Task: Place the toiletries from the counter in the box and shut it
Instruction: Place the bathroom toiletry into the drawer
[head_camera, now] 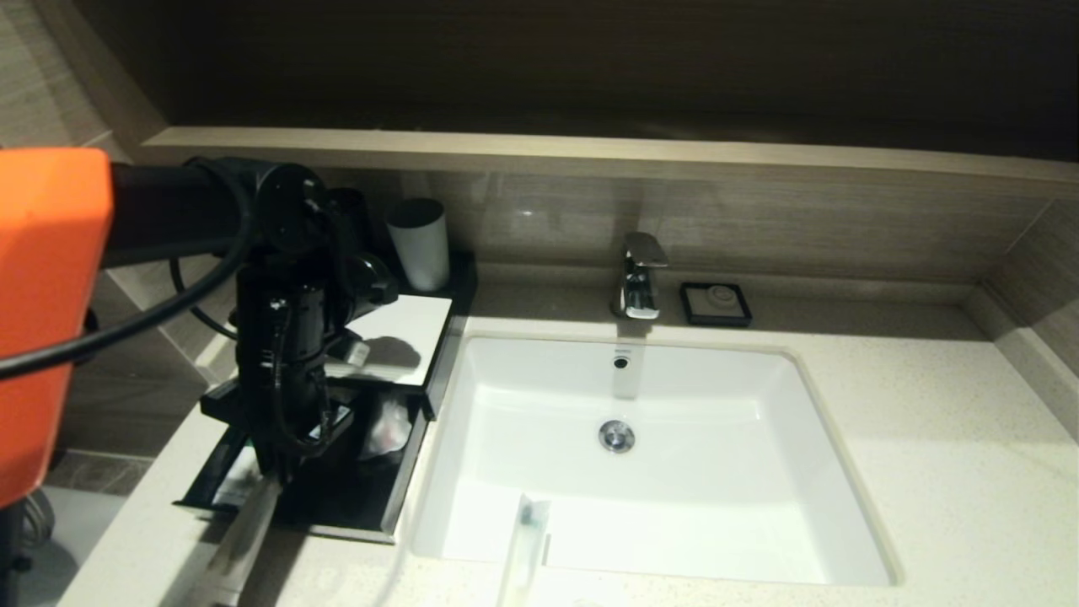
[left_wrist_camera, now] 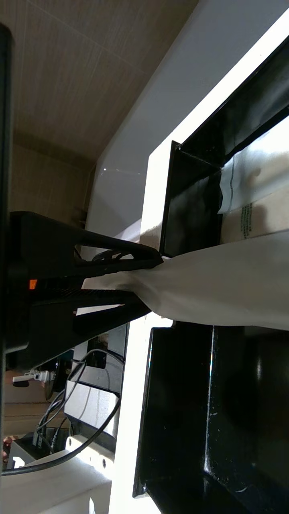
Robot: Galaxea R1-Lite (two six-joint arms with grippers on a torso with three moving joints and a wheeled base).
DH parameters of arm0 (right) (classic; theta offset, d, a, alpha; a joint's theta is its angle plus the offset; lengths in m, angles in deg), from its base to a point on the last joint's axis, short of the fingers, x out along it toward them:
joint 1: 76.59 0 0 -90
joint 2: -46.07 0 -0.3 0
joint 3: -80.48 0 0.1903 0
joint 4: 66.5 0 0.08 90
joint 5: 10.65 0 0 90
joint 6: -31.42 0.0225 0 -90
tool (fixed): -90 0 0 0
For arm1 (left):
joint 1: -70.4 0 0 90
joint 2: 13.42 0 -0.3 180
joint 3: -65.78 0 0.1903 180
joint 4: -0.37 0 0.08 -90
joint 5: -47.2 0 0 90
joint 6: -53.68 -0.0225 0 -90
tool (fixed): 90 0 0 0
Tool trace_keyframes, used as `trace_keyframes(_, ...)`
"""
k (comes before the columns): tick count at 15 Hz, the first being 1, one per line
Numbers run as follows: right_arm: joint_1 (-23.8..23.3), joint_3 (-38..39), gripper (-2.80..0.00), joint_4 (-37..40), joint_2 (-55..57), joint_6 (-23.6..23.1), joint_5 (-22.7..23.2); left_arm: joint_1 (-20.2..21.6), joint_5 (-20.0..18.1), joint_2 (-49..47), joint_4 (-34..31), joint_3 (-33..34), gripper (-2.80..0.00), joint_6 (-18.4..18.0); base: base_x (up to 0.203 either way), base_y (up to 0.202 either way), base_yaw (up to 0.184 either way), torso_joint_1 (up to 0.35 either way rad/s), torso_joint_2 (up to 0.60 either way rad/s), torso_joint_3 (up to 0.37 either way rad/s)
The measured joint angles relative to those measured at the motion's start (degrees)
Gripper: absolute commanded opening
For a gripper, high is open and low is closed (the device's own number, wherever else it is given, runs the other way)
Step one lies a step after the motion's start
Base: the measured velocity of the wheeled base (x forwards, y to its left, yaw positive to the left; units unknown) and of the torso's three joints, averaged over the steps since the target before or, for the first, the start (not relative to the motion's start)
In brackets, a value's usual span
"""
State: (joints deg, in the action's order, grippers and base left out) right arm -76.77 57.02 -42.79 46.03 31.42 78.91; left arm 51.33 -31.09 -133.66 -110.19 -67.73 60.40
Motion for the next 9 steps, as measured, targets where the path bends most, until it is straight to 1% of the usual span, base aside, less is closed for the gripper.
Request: trace_keyframes(9, 0.0, 0.0, -2.8, 0.01, 0.0, 0.02, 0.0, 0.66, 0.48, -1.8, 0.01, -0.83, -2.8, 0.13, 0.0, 0.0, 0.0, 0.0, 0.0, 0.0)
